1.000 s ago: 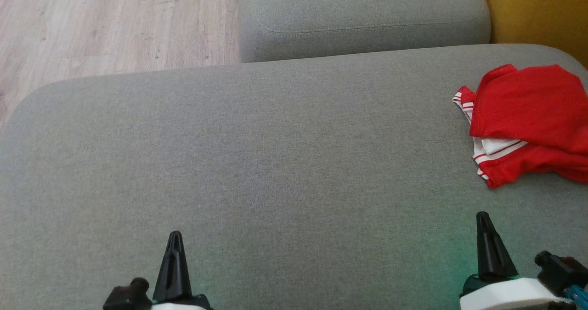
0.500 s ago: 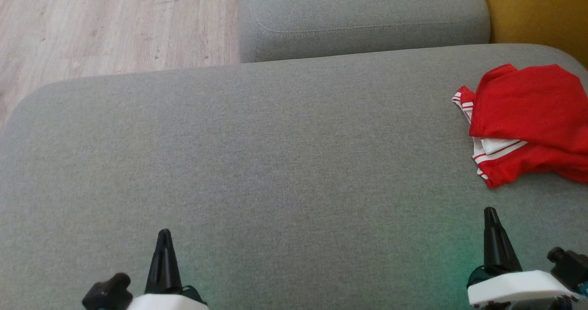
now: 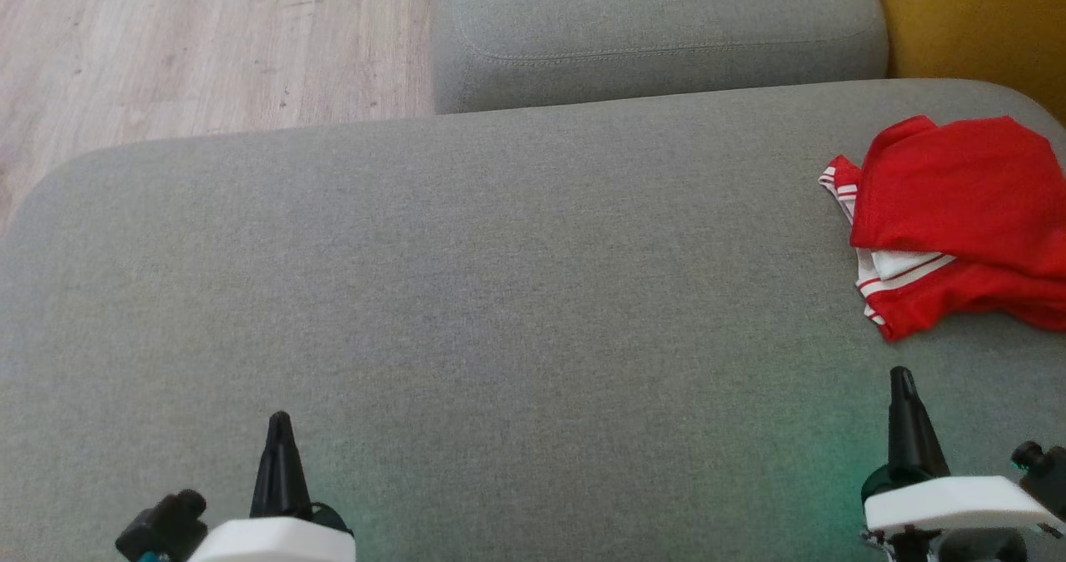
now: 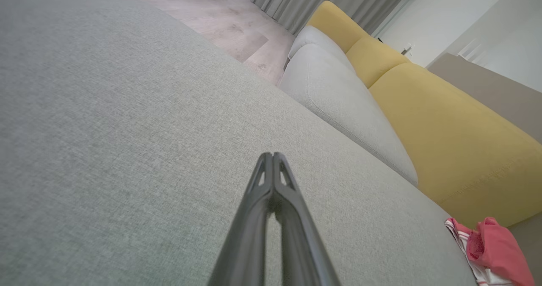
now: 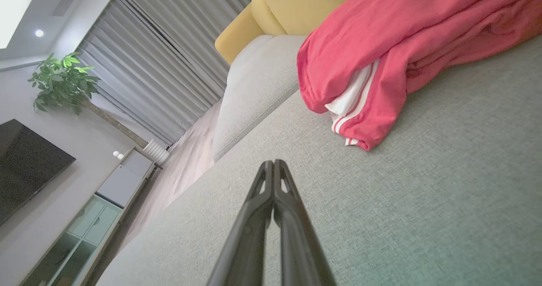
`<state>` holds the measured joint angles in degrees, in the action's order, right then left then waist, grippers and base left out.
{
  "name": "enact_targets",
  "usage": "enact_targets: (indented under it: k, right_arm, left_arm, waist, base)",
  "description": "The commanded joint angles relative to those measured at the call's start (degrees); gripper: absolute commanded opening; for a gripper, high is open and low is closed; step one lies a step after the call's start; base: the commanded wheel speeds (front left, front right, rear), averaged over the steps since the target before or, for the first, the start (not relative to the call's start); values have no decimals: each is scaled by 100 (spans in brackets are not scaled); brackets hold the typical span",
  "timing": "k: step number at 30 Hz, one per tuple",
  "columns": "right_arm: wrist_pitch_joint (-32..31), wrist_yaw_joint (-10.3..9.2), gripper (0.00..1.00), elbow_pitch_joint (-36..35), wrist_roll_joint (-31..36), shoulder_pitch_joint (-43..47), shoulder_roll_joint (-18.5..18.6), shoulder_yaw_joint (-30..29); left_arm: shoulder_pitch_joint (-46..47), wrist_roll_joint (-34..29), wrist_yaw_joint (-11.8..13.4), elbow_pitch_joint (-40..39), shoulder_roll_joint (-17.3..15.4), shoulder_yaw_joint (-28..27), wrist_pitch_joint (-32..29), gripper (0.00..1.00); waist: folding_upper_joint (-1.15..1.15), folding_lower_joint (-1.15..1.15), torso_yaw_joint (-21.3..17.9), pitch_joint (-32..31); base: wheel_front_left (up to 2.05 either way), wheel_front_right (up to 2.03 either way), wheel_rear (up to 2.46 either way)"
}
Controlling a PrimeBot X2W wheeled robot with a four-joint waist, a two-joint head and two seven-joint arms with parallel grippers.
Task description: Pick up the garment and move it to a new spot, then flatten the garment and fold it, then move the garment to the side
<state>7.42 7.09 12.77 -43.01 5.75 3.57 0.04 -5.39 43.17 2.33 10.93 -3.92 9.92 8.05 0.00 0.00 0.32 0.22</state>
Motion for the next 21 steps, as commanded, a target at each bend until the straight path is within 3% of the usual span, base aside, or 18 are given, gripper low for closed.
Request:
enact_targets:
  k: [1, 21]
  right_arm:
    - [-24, 17, 0, -162, -140, -303, 100, 12]
    - [-353, 23, 0, -85, -1562, -550, 106, -103]
  left_arm:
    - [299, 127, -36, -162, -77, -147, -25, 0]
    - [534, 1563, -305, -34, -93, -480, -357, 0]
  waist:
    - [0, 0, 0, 0]
    - [0, 0, -9, -1]
  base:
    - [0, 0, 0]
    - [0, 0, 0]
